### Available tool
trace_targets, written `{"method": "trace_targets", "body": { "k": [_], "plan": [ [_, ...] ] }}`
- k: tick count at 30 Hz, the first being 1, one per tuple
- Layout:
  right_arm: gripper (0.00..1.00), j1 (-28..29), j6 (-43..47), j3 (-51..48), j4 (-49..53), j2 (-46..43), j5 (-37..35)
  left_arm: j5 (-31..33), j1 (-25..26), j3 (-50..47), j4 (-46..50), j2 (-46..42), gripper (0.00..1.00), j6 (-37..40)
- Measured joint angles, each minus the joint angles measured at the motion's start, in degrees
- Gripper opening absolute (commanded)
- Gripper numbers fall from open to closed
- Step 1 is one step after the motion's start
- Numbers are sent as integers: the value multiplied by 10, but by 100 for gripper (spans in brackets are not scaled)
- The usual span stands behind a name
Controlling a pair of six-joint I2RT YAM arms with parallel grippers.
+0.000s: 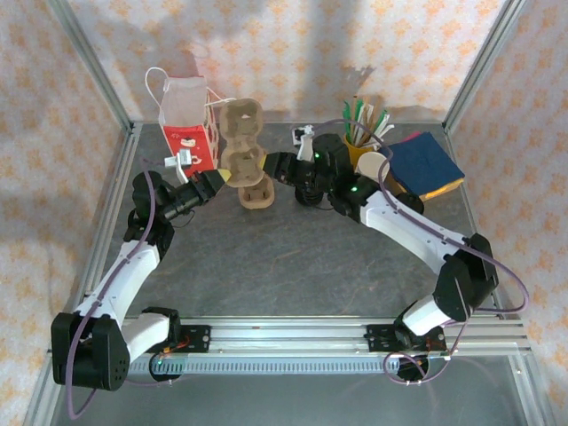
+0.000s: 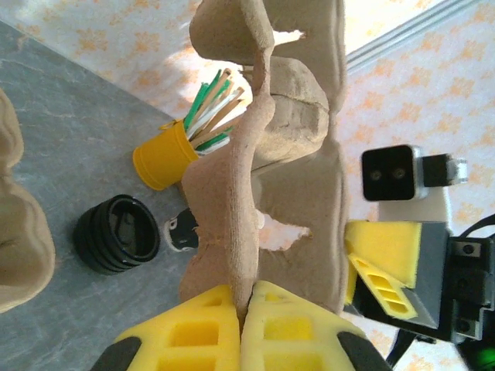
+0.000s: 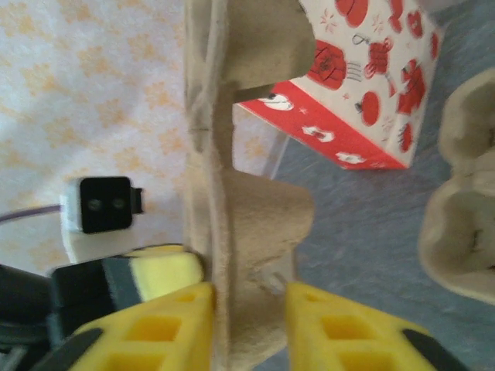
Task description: Pack the takeout coffee
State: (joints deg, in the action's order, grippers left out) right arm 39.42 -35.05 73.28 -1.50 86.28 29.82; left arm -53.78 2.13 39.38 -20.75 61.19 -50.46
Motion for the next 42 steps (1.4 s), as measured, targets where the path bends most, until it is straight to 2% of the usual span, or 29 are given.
{"method": "trace_targets", "body": {
  "k": [6, 10, 15, 21, 27, 30, 35, 42],
  "plan": [
    [58, 1, 118, 12, 105, -48, -96, 8, 5, 60, 119, 0, 6, 92],
    [61, 0, 202, 54, 170, -78, -139, 52, 32, 136, 250, 6, 6, 188],
    [61, 1, 282, 130, 241, -76, -169, 125, 101, 242, 408, 45, 5, 298],
    [62, 17, 354, 185, 305, -48, -192, 151, 126, 283, 529, 78, 5, 373],
    [67, 61, 417, 220, 363, 11, -236, 140, 134, 305, 586, 94, 5, 416],
    [74, 79, 442, 243, 395, 48, -263, 137, 140, 308, 598, 97, 5, 426],
    [78, 83, 476, 251, 434, 76, -283, 135, 144, 308, 606, 97, 4, 431],
    [78, 83, 519, 251, 446, 76, -274, 122, 144, 308, 606, 97, 4, 431]
  ]
}}
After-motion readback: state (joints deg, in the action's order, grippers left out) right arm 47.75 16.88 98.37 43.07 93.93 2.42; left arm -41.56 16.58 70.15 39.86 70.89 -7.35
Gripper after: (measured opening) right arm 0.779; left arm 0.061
